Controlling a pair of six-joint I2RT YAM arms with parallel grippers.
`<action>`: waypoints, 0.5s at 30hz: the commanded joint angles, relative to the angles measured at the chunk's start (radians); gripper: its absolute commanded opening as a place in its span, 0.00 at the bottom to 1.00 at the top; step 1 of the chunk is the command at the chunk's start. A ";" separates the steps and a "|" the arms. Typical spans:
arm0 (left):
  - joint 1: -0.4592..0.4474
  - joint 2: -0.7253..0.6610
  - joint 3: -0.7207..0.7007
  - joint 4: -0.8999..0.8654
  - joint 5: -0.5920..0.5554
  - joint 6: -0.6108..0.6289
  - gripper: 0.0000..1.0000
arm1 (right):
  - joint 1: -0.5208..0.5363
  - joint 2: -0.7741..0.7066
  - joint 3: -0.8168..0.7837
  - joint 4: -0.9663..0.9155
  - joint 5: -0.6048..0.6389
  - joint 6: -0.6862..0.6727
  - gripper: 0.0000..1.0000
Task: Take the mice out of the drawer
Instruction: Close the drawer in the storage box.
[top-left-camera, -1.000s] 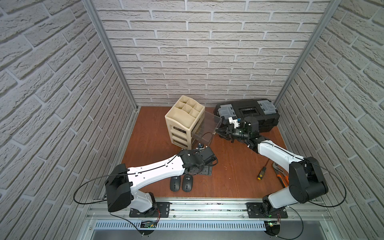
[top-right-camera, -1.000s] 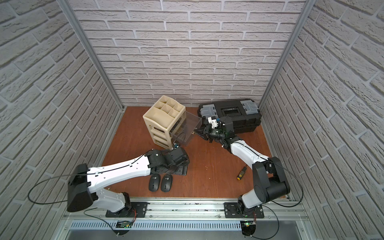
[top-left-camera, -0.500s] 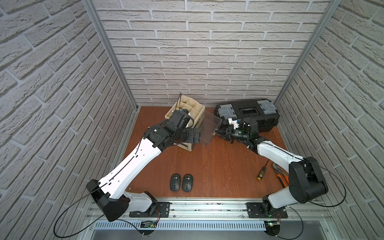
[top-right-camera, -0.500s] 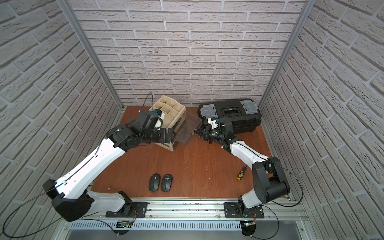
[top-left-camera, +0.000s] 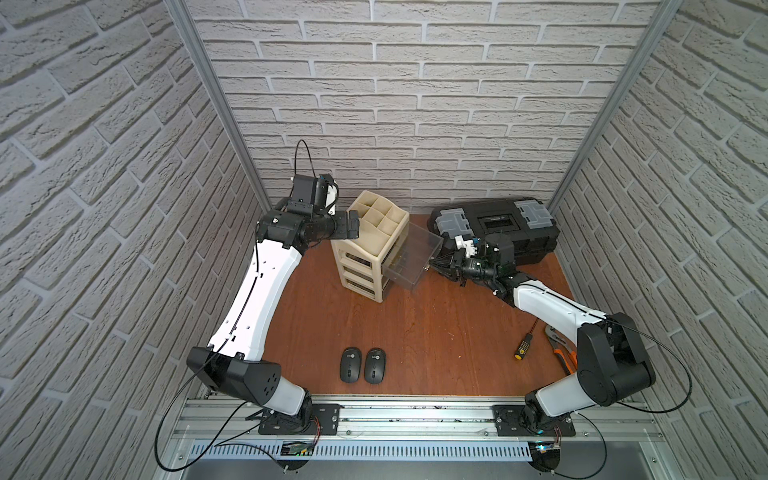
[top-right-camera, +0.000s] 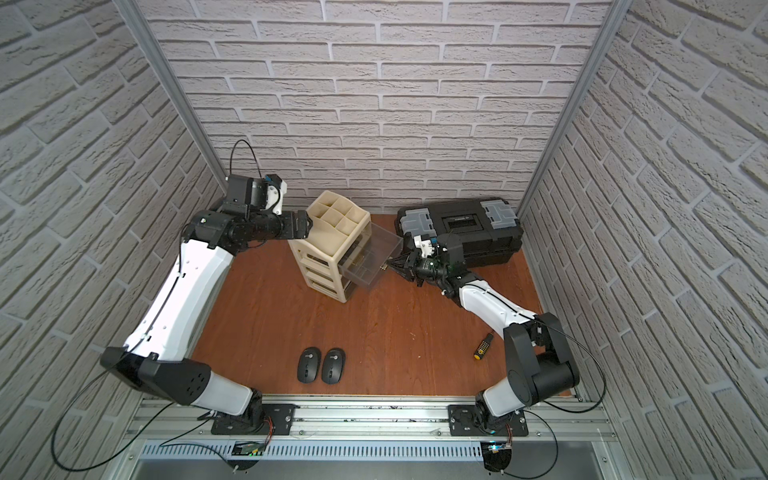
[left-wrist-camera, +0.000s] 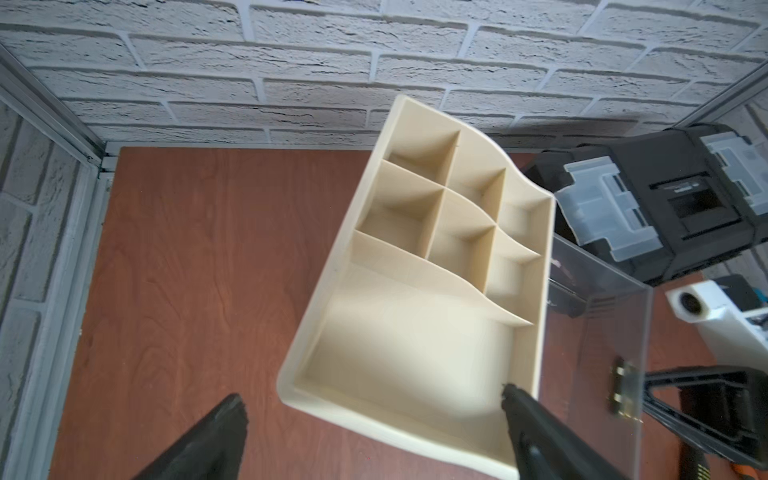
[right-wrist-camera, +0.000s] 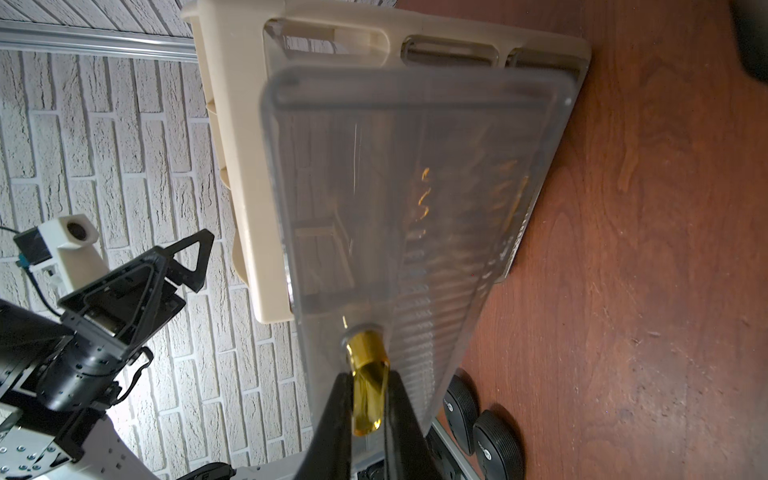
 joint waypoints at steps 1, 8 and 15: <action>0.049 0.042 0.027 0.084 0.085 0.065 0.98 | 0.023 0.004 0.037 -0.018 0.010 -0.034 0.07; 0.110 0.185 0.084 0.200 0.280 0.147 0.98 | 0.041 0.017 0.049 -0.027 0.018 -0.032 0.07; 0.130 0.349 0.174 0.242 0.452 0.182 0.98 | 0.069 0.039 0.083 -0.052 0.015 -0.035 0.07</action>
